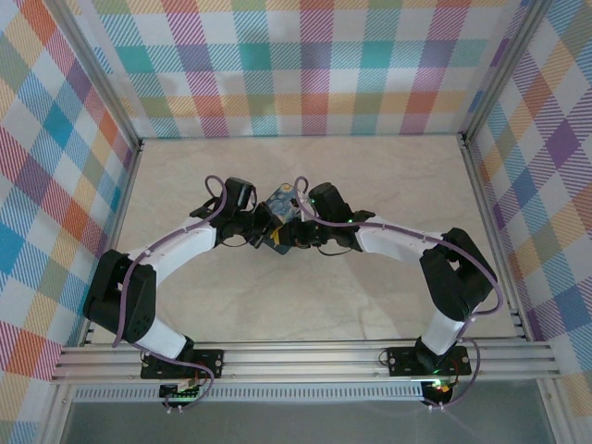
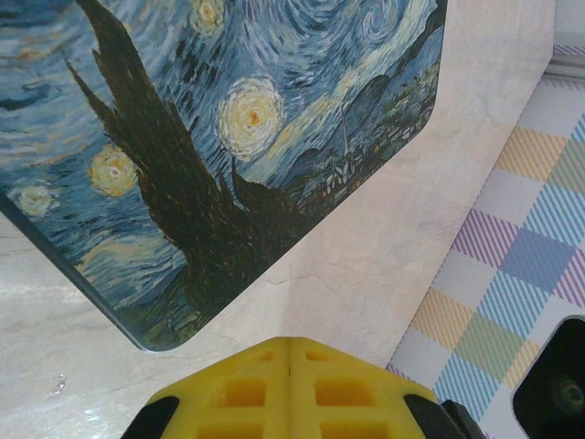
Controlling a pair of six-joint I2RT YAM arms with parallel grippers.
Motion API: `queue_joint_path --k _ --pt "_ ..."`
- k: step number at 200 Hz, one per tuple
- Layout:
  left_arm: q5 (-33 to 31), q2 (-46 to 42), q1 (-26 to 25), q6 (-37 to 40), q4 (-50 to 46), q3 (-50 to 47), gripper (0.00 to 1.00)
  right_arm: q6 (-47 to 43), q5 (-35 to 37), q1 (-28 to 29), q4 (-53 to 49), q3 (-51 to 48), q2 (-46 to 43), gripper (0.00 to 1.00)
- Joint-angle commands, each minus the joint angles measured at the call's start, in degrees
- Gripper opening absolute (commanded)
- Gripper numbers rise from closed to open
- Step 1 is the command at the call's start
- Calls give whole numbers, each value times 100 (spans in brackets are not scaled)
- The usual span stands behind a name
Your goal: Unlock a padlock with a key
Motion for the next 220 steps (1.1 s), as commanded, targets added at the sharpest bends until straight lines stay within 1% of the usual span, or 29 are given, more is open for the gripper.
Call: queue_joint_path --k 1,16,23,41,54,65,83,108,127,158,192,204,220 --pt "17 -32 -63 77 -91 174 0 -86 -54 30 -7 158 47 12" --pt "-100 -42 -55 169 -204 230 0 -43 -42 32 40 116 35 11" --pt "-177 -45 -46 242 -540 283 6 -36 -25 30 29 105 25 11" --pt "-370 -92 38 456 -923 408 26 -3 44 5 9 69 3 10" --pt "-419 -162 162 530 -1059 416 38 29 58 -40 15 42 -20 9" --pt "-380 -208 299 574 -1124 410 45 65 74 -73 17 26 -24 9" --pt "-284 -283 489 637 -1209 370 50 121 110 -154 17 14 -50 9" --pt "-260 -473 604 714 -1269 221 51 332 121 -307 173 -76 -79 8" --pt "-116 -685 596 645 -1131 -35 46 594 107 -416 409 -188 -87 8" --pt "67 -1077 540 -148 -508 -731 40 934 163 -479 748 -326 -60 8" --pt "74 -1232 371 -1126 251 -1166 40 1265 173 -482 1073 -380 -24 8" --pt "9 -1276 331 -1334 362 -1219 39 1400 178 -486 1225 -435 -33 8" --pt "-74 -1280 286 -1426 365 -1165 39 1555 149 -471 1394 -486 -38 8"
